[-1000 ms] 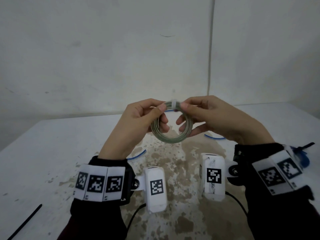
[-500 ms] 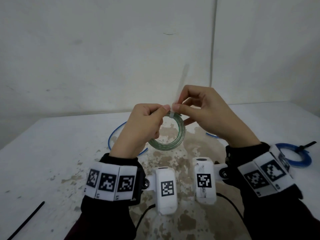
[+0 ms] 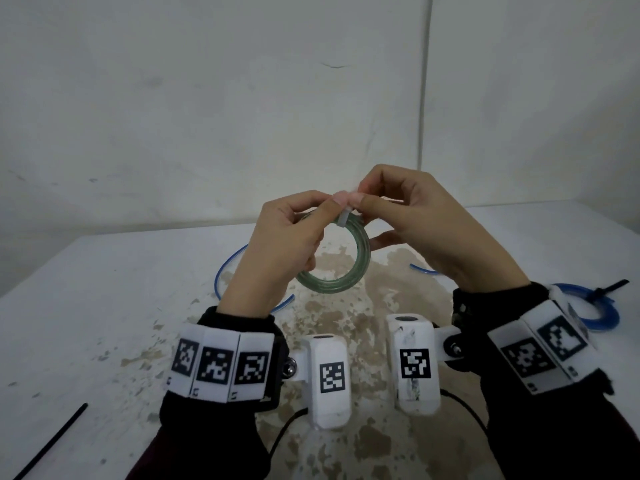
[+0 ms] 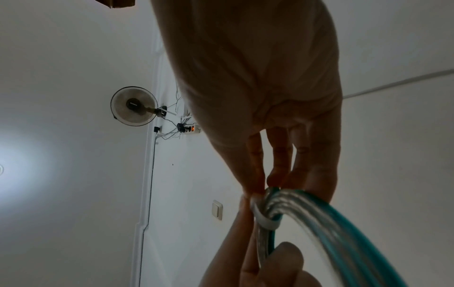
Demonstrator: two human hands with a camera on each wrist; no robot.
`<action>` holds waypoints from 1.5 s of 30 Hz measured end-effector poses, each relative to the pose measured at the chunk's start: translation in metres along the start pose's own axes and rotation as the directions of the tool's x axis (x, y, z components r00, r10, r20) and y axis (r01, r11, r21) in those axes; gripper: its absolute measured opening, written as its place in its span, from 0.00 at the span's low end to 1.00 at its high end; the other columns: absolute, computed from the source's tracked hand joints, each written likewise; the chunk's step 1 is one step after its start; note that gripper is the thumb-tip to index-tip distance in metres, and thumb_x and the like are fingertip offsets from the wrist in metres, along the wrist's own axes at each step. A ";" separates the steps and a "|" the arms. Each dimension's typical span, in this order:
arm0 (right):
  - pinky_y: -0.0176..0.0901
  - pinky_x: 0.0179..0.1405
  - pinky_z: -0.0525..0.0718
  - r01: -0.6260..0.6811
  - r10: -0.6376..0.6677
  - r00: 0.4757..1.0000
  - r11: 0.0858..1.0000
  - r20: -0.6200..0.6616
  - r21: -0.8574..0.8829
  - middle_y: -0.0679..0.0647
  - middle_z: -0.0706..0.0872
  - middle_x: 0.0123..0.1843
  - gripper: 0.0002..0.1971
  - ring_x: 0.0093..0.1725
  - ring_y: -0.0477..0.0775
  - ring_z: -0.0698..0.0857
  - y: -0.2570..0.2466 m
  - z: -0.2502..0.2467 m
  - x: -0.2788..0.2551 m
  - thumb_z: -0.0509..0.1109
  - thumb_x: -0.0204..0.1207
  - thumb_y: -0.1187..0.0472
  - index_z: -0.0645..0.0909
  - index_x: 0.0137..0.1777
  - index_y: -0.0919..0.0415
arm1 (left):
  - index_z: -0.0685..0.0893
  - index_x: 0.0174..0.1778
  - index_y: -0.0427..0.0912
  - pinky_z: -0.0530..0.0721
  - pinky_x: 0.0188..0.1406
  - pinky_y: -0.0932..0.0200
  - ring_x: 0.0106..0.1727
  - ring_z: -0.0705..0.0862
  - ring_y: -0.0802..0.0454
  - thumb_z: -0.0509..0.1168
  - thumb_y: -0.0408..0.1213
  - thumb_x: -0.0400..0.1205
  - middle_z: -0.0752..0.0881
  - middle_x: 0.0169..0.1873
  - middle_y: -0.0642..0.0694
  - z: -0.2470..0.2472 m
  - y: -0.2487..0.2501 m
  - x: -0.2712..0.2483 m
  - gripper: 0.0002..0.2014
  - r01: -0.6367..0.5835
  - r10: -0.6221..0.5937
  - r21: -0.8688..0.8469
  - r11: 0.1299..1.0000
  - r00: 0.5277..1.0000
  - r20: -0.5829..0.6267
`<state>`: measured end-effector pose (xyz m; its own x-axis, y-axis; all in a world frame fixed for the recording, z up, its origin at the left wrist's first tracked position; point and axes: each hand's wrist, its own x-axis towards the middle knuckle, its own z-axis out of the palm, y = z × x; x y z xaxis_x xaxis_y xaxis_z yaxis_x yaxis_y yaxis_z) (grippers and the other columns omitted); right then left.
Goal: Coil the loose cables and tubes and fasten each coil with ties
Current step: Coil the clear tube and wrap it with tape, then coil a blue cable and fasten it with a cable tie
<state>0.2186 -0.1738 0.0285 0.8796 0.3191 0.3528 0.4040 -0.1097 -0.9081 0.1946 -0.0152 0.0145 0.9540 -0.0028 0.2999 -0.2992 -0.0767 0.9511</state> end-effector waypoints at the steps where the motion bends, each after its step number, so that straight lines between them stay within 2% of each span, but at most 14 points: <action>1: 0.45 0.37 0.88 -0.006 0.006 1.000 1.000 0.008 0.012 0.57 0.83 0.41 0.07 0.39 0.48 0.84 -0.001 0.000 0.000 0.70 0.79 0.62 0.80 0.39 0.60 | 0.88 0.35 0.47 0.61 0.18 0.65 0.19 0.57 0.55 0.67 0.42 0.81 0.61 0.18 0.50 0.000 0.000 0.000 0.10 -0.019 0.019 0.011 1.000 1.000 -0.014; 10: 0.44 0.34 0.86 -0.042 0.029 0.993 0.993 0.111 0.114 0.52 0.81 0.36 0.11 0.37 0.47 0.81 -0.007 0.004 -0.003 0.62 0.84 0.60 0.80 0.43 0.63 | 0.89 0.36 0.45 0.59 0.18 0.66 0.19 0.56 0.55 0.69 0.39 0.78 0.62 0.19 0.48 -0.011 0.008 -0.004 0.07 -0.027 0.025 0.038 0.999 0.999 0.047; 14: 0.42 0.32 0.86 0.056 -0.056 0.998 0.998 -0.019 0.002 0.51 0.82 0.34 0.09 0.34 0.46 0.83 -0.007 0.003 -0.002 0.66 0.81 0.61 0.80 0.42 0.66 | 0.90 0.40 0.41 0.62 0.18 0.67 0.18 0.59 0.56 0.69 0.40 0.79 0.70 0.23 0.40 -0.005 0.011 -0.006 0.07 -0.082 0.078 0.060 0.995 0.994 0.075; 16: 0.42 0.30 0.87 0.087 -0.094 0.990 0.994 -0.107 -0.063 0.54 0.82 0.33 0.10 0.32 0.47 0.85 -0.005 0.004 0.000 0.67 0.80 0.62 0.80 0.41 0.68 | 0.88 0.39 0.38 0.63 0.17 0.71 0.16 0.63 0.59 0.69 0.37 0.80 0.74 0.17 0.53 -0.001 0.012 -0.006 0.07 -0.120 0.112 0.113 0.986 0.991 0.067; 19: 0.43 0.30 0.87 0.060 -0.074 0.986 0.994 -0.147 -0.097 0.59 0.83 0.34 0.11 0.34 0.49 0.85 0.003 0.007 0.000 0.67 0.81 0.62 0.80 0.41 0.70 | 0.88 0.37 0.37 0.62 0.18 0.70 0.16 0.63 0.59 0.71 0.38 0.79 0.72 0.16 0.54 0.001 0.010 -0.007 0.09 -0.168 0.159 0.231 0.958 0.986 0.059; 23: 0.45 0.38 0.88 -0.152 0.139 0.981 0.985 0.136 0.086 0.57 0.86 0.40 0.13 0.41 0.53 0.87 0.005 -0.011 -0.010 0.60 0.85 0.57 0.80 0.48 0.67 | 0.87 0.42 0.35 0.65 0.21 0.67 0.18 0.63 0.60 0.67 0.38 0.81 0.71 0.14 0.56 0.011 0.007 -0.009 0.09 -0.145 0.142 0.122 0.982 0.989 0.033; 26: 0.45 0.49 0.87 -0.189 0.147 0.956 0.971 0.254 0.148 0.57 0.89 0.44 0.14 0.46 0.54 0.89 0.008 -0.038 -0.029 0.56 0.86 0.60 0.78 0.58 0.70 | 0.87 0.47 0.36 0.72 0.26 0.61 0.21 0.65 0.57 0.64 0.39 0.83 0.70 0.16 0.57 0.036 -0.001 -0.003 0.10 -0.160 0.158 -0.041 0.986 0.987 -0.037; 30: 0.40 0.43 0.86 -0.226 0.213 0.973 0.957 0.091 0.183 0.57 0.91 0.44 0.07 0.42 0.51 0.89 0.022 -0.072 -0.057 0.62 0.83 0.64 0.81 0.52 0.66 | 0.87 0.43 0.38 0.77 0.38 0.63 0.30 0.73 0.53 0.64 0.39 0.83 0.80 0.28 0.45 0.086 -0.027 0.009 0.10 -0.078 0.077 -0.209 0.975 0.997 -0.009; 33: 0.42 0.40 0.88 -0.275 0.288 0.950 0.955 -0.120 0.113 0.60 0.92 0.43 0.05 0.37 0.52 0.89 0.034 -0.105 -0.074 0.69 0.78 0.64 0.83 0.47 0.66 | 0.87 0.41 0.43 0.79 0.46 0.61 0.40 0.83 0.52 0.63 0.40 0.84 0.86 0.35 0.50 0.118 -0.053 0.017 0.10 0.086 -0.085 -0.177 0.980 0.996 0.014; 35: 0.41 0.39 0.88 -0.344 0.324 0.905 0.939 -0.275 -0.023 0.62 0.92 0.42 0.07 0.35 0.51 0.89 0.044 -0.131 -0.083 0.73 0.75 0.64 0.84 0.47 0.70 | 0.86 0.40 0.44 0.79 0.44 0.61 0.38 0.85 0.54 0.62 0.40 0.84 0.85 0.35 0.50 0.129 -0.071 0.022 0.10 0.240 -0.231 -0.234 0.942 0.971 0.067; 38: 0.36 0.36 0.85 -0.512 0.374 0.800 0.833 -0.469 -0.210 0.60 0.91 0.41 0.09 0.36 0.50 0.89 0.068 -0.168 -0.085 0.79 0.70 0.62 0.84 0.43 0.67 | 0.83 0.39 0.43 0.78 0.34 0.65 0.24 0.81 0.60 0.60 0.39 0.85 0.82 0.25 0.53 0.137 -0.091 0.022 0.11 0.451 -0.425 -0.398 0.799 0.891 0.158; 40: 0.40 0.42 0.84 -0.633 0.379 0.738 0.677 -0.558 -0.376 0.54 0.88 0.39 0.11 0.42 0.50 0.86 0.084 -0.187 -0.083 0.82 0.66 0.57 0.83 0.39 0.61 | 0.81 0.39 0.42 0.73 0.31 0.64 0.19 0.74 0.60 0.59 0.38 0.85 0.78 0.21 0.53 0.141 -0.100 0.020 0.11 0.533 -0.511 -0.467 0.706 0.839 0.186; 42: 0.42 0.44 0.81 -0.680 0.397 0.722 0.556 -0.567 -0.477 0.52 0.84 0.38 0.13 0.43 0.51 0.82 0.098 -0.195 -0.079 0.82 0.65 0.55 0.83 0.38 0.61 | 0.80 0.38 0.42 0.67 0.30 0.63 0.16 0.68 0.58 0.59 0.38 0.85 0.74 0.19 0.52 0.139 -0.110 0.019 0.11 0.582 -0.562 -0.541 0.607 0.796 0.225; 45: 0.44 0.44 0.84 -0.701 0.471 0.713 0.490 -0.519 -0.518 0.55 0.85 0.41 0.16 0.43 0.53 0.83 0.115 -0.196 -0.074 0.83 0.64 0.54 0.84 0.43 0.64 | 0.79 0.37 0.42 0.69 0.23 0.65 0.15 0.66 0.57 0.58 0.38 0.85 0.73 0.18 0.51 0.135 -0.127 0.018 0.12 0.609 -0.605 -0.633 0.478 0.751 0.265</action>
<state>0.2491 -0.3948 -0.0579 0.9481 -0.3126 -0.0592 -0.2883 -0.7655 -0.5753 0.2520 -0.1405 -0.1110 0.9027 -0.2194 -0.3702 0.4247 0.5929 0.6842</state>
